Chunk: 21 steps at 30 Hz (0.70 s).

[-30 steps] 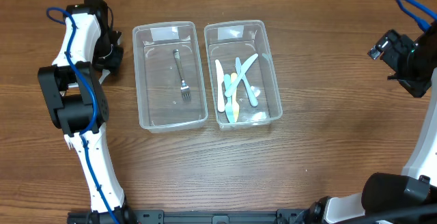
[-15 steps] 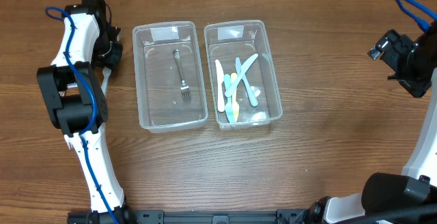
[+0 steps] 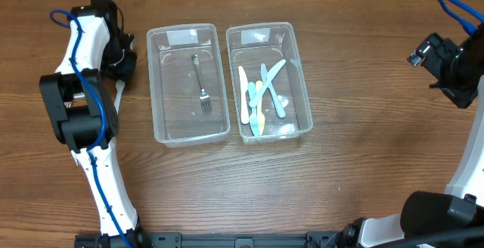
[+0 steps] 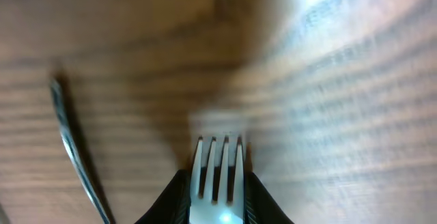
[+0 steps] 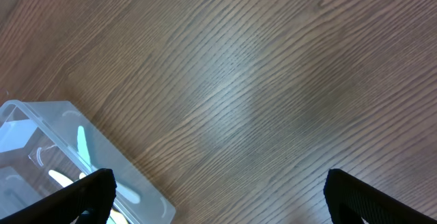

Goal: Pack container
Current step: 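Grasp the white plastic fork, carry it into the left container, release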

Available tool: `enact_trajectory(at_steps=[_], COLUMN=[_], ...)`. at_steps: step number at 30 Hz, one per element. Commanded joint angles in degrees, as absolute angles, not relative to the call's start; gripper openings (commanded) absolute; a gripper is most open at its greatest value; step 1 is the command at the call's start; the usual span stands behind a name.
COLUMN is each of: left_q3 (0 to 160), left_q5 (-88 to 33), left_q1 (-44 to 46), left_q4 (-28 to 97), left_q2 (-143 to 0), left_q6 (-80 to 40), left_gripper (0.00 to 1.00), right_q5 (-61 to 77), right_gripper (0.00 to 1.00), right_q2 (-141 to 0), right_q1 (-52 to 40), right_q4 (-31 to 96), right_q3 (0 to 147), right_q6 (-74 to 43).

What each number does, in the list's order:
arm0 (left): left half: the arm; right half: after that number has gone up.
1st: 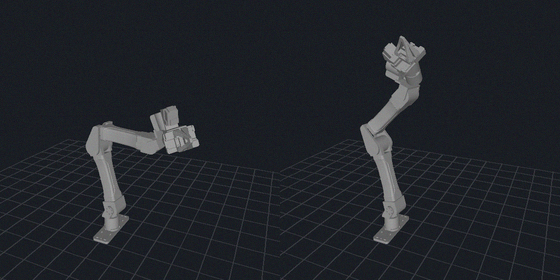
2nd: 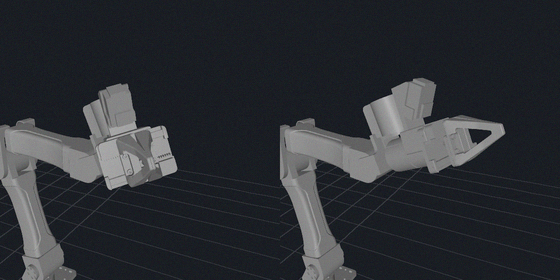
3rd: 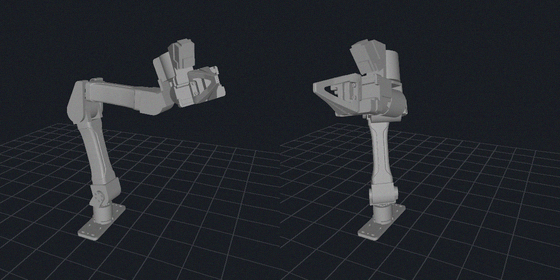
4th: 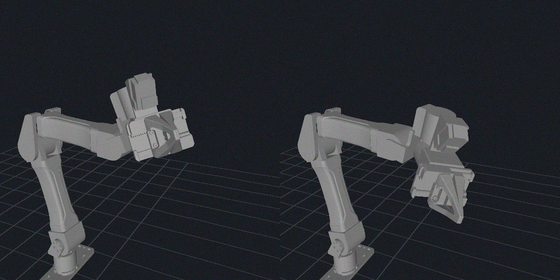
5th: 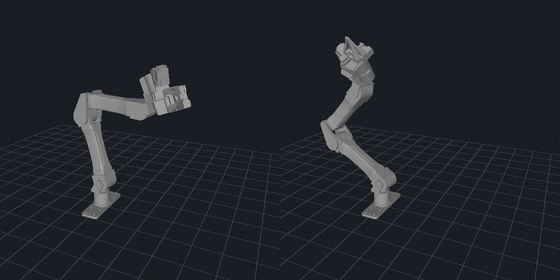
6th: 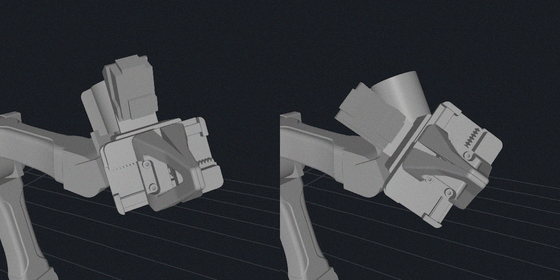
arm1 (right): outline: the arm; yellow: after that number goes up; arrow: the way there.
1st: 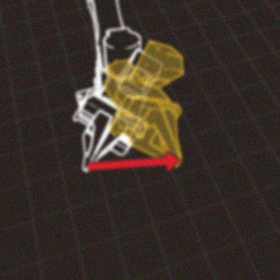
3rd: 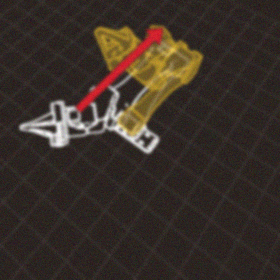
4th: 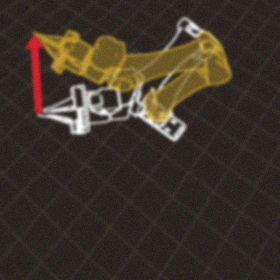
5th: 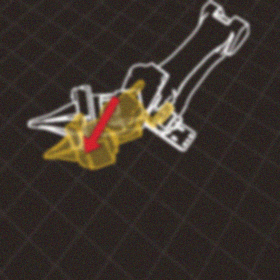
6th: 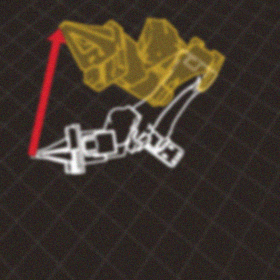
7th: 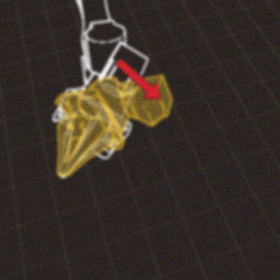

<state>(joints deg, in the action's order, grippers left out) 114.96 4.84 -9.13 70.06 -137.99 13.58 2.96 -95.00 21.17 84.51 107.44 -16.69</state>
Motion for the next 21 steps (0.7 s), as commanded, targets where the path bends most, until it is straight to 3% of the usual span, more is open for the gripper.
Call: enact_trajectory(at_steps=[1, 7, 12, 16, 21], left_q3=[114.2, 114.2, 114.2, 112.7, 109.7], left_q5=[2.9, 3.1, 2.9, 0.0, -2.2], left_q1=[-9.2, -5.8, 4.9, 13.1, 15.4], left_q4=[71.9, 77.1, 78.6, 74.9, 70.2], left_q2=[-130.2, -113.9, -105.0, -107.8, -118.7], left_q6=[11.5, 6.3, -5.6, -14.7, -18.9], left_gripper=[0.04, 0.04, 0.04, 0.04, 0.04], right_q5=[2.7, 2.7, 2.7, 2.7, 2.7], right_gripper=[1.00, 1.00, 1.00, 1.00, 1.00], right_q2=[-94.6, -94.6, -94.6, -94.6, -94.6], right_q1=[21.0, 21.0, 21.0, 21.0, 21.0], right_q4=[84.3, 84.5, 84.5, 84.7, 84.7], right_q3=[107.4, 107.4, 107.4, 107.4, 107.4], right_q6=[-16.5, -16.6, -16.6, -16.5, -16.6])
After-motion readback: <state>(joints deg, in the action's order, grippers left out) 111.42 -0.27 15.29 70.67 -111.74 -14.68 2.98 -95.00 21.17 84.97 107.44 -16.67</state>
